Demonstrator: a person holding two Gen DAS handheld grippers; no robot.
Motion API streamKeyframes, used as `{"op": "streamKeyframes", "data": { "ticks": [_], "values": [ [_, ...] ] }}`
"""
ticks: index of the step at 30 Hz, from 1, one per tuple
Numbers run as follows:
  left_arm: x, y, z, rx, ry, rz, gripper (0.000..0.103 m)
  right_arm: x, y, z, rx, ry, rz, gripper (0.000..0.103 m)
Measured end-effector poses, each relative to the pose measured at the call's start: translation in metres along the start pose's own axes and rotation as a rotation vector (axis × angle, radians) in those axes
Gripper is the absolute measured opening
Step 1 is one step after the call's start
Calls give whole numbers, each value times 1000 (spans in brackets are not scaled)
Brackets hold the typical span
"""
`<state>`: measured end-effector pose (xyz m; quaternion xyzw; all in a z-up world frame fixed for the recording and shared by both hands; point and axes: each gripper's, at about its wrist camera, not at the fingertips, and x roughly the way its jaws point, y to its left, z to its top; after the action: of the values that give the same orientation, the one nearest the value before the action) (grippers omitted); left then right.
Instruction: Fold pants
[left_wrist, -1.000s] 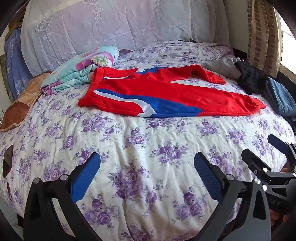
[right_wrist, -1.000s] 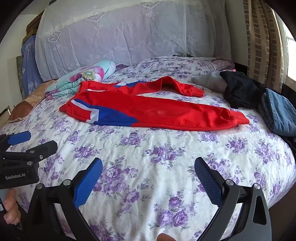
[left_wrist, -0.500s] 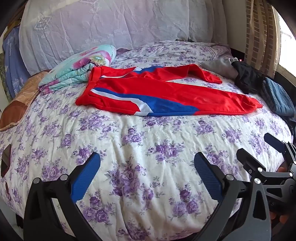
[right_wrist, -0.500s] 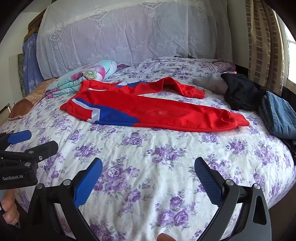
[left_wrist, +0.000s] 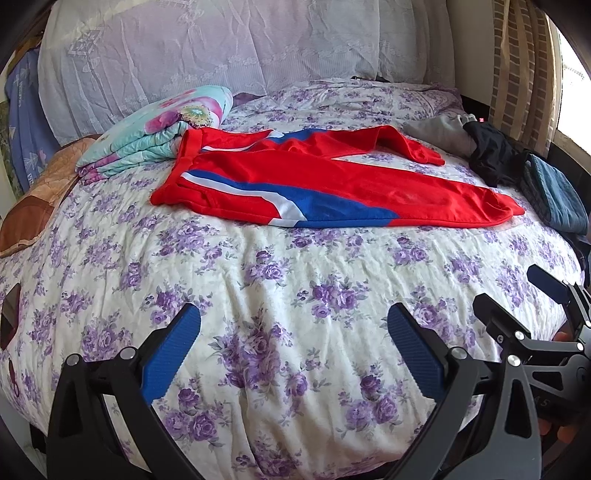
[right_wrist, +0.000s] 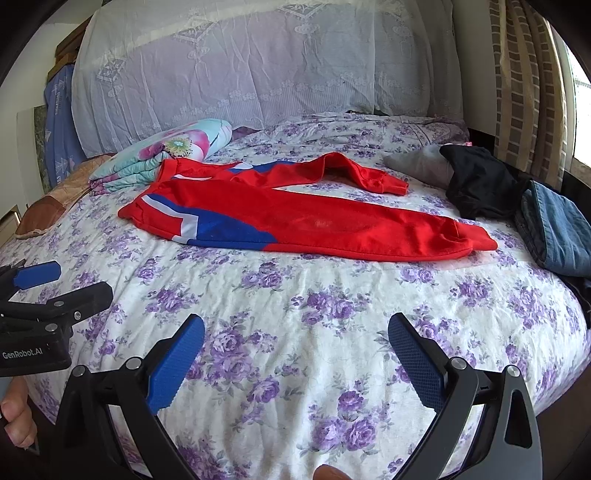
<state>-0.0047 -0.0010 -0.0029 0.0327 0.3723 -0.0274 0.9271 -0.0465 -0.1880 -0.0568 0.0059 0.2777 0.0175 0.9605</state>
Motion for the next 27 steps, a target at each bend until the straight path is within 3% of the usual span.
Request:
{"op": "streamKeyframes", "data": {
  "ticks": [27],
  "values": [
    [6,6,-3,-2,12,-1,99,9,4,-4,-14,14,1,100]
  ]
}}
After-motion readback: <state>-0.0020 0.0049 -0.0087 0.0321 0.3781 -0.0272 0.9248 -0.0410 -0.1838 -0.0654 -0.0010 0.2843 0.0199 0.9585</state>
